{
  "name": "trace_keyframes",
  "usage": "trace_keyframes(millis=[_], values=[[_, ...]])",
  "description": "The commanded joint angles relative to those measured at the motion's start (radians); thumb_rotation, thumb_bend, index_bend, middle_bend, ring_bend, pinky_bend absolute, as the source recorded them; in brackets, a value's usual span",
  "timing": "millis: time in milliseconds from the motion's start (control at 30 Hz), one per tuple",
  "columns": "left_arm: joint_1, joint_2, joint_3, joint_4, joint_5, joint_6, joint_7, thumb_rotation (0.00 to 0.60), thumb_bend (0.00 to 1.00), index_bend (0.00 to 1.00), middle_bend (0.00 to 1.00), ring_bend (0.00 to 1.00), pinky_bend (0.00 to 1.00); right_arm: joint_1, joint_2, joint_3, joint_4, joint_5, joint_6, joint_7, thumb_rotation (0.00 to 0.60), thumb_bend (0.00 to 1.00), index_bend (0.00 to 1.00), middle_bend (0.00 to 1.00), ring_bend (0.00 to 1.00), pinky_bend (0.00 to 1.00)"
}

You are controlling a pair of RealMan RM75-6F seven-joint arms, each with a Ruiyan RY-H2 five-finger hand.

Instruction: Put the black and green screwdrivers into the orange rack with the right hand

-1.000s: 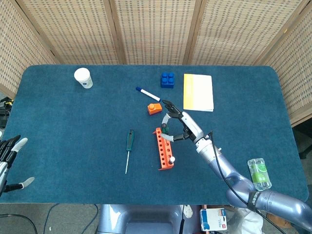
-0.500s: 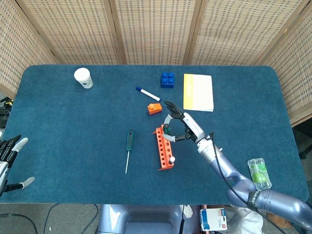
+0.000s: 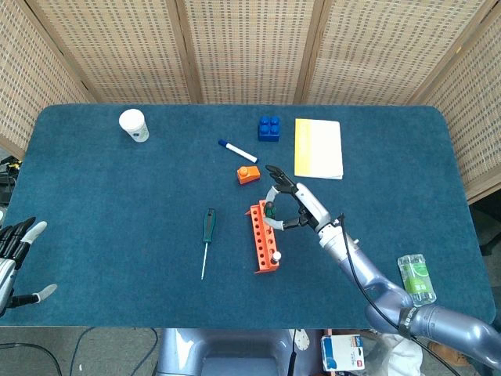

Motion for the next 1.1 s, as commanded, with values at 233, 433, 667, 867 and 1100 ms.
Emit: trace_keyframes(millis=[233,433,667,867,1100], values=[[-0.002,-0.001,0.001,-0.001,-0.002,-0.005,0.005,0.600,0.00,0.00,0.00,0.00,0.00,-0.004,-0.004,-0.037,0.046,-0.040,0.011,0.050,0.600,0.44,0.66,0.00,0.00,0.02],[-0.005,-0.004,0.001,-0.003,-0.006,-0.013,0.016,0.600,0.00,0.00,0.00,0.00,0.00,-0.006,-0.020,-0.073,0.095,-0.082,0.028,0.100,0.600,0.44,0.66,0.00,0.00,0.02],[-0.008,-0.009,0.000,-0.006,-0.011,-0.019,0.029,0.600,0.00,0.00,0.00,0.00,0.00,0.000,-0.045,-0.108,0.155,-0.114,0.036,0.142,0.600,0.43,0.66,0.01,0.00,0.02],[-0.010,-0.011,-0.002,-0.008,-0.018,-0.024,0.037,0.600,0.00,0.00,0.00,0.00,0.00,0.006,-0.071,-0.133,0.197,-0.138,0.052,0.147,0.600,0.43,0.66,0.01,0.00,0.02],[-0.009,-0.010,-0.003,-0.010,-0.020,-0.021,0.036,0.600,0.00,0.00,0.00,0.00,0.00,0.016,-0.100,-0.144,0.225,-0.132,0.057,0.103,0.600,0.43,0.66,0.01,0.00,0.02]])
